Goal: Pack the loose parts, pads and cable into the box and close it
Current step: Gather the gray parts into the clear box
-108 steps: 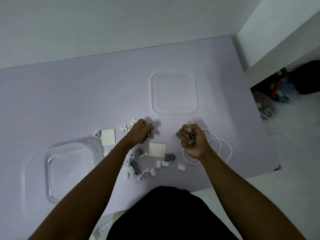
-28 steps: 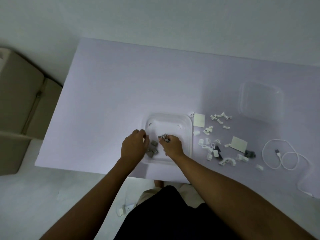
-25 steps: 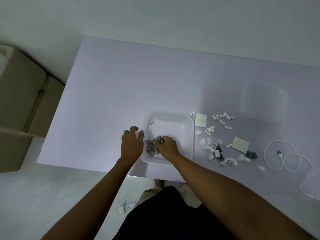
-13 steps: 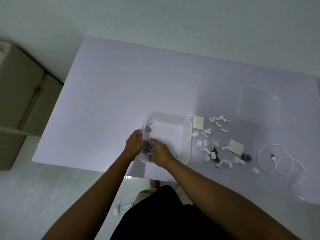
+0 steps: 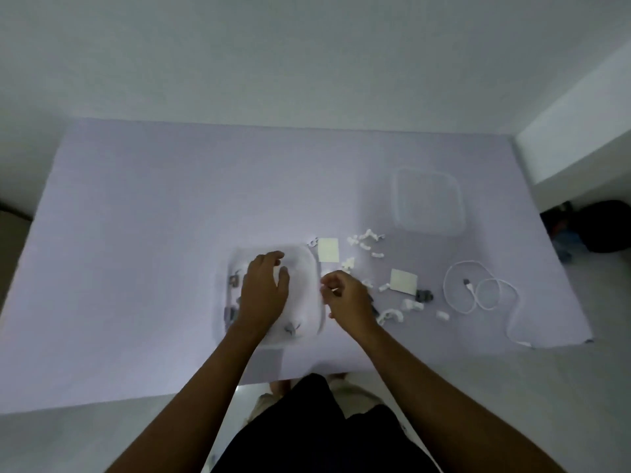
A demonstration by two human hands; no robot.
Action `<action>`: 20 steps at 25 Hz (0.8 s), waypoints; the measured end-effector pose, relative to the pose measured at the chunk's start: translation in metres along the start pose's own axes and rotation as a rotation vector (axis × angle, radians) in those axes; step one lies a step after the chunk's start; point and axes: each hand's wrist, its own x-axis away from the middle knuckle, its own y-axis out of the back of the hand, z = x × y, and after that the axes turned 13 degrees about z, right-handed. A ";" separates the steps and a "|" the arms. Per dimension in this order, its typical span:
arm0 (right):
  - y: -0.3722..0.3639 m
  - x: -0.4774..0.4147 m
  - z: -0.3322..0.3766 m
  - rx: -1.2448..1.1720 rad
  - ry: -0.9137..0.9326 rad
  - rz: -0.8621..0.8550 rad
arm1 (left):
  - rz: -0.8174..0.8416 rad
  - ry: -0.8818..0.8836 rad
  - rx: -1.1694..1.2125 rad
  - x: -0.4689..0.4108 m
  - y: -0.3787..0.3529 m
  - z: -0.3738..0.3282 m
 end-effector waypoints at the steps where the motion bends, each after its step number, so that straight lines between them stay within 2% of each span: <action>1: 0.023 0.003 -0.010 0.013 -0.018 -0.076 | 0.083 -0.062 -0.026 -0.006 -0.017 -0.011; 6: 0.100 0.024 -0.072 0.082 -0.136 -0.249 | 0.472 -0.324 -0.248 -0.013 -0.103 -0.062; 8: 0.116 0.032 -0.100 0.076 -0.211 -0.272 | 0.561 -0.422 -0.378 -0.009 -0.136 -0.074; 11: 0.136 0.037 -0.133 0.102 -0.268 -0.321 | 0.597 -0.530 -0.583 -0.014 -0.174 -0.072; 16: 0.177 0.020 -0.169 0.275 -0.202 -0.308 | 0.621 -0.394 -0.796 -0.028 -0.199 -0.068; 20: 0.196 -0.008 -0.183 0.351 -0.147 -0.169 | 0.609 -0.310 -0.879 -0.033 -0.213 -0.079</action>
